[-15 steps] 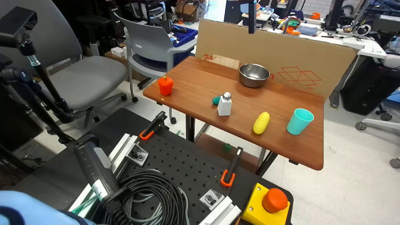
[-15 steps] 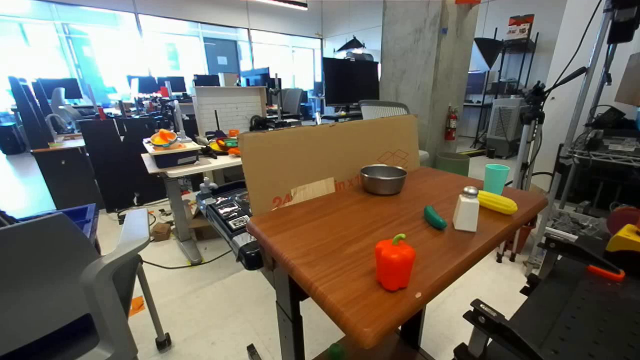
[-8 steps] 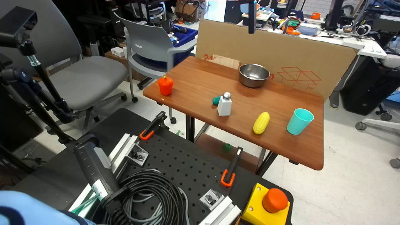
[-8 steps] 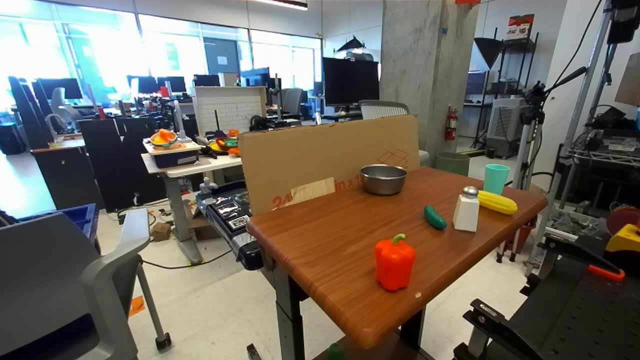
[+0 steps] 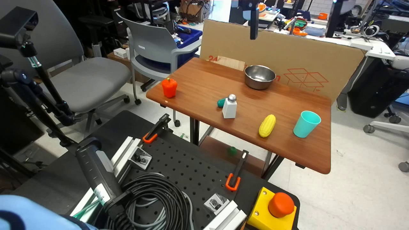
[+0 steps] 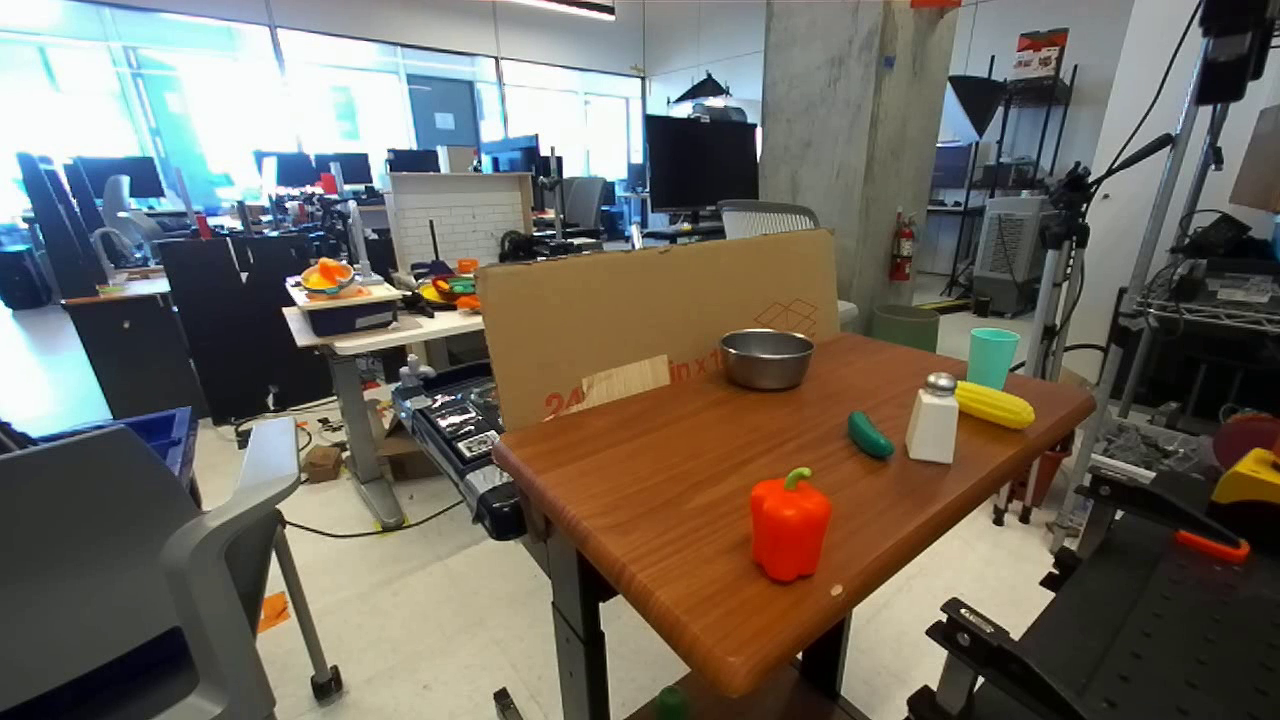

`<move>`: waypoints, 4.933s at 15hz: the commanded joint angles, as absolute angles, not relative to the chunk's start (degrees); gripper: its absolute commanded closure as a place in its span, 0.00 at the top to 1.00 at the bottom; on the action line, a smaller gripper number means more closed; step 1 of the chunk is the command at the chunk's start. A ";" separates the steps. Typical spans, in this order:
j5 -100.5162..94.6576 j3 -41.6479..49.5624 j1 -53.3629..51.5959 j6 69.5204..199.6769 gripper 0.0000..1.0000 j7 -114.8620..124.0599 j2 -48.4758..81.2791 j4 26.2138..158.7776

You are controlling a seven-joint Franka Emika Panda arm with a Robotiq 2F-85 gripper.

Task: Move the yellow object to the left.

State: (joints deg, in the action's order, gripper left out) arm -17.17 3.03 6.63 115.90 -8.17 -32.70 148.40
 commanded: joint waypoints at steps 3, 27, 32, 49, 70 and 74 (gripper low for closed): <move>-13.97 4.88 6.81 127.31 1.00 -2.72 -19.97 145.45; -7.65 7.21 8.26 143.99 0.75 3.13 25.13 128.47; -8.53 8.18 6.93 142.21 0.43 4.83 26.68 126.31; -7.01 0.62 -3.76 137.90 0.10 7.66 18.72 119.52; -5.99 -4.96 -8.00 139.38 0.74 4.15 25.31 125.03; -5.88 -5.57 -8.44 137.41 0.99 2.63 20.10 126.32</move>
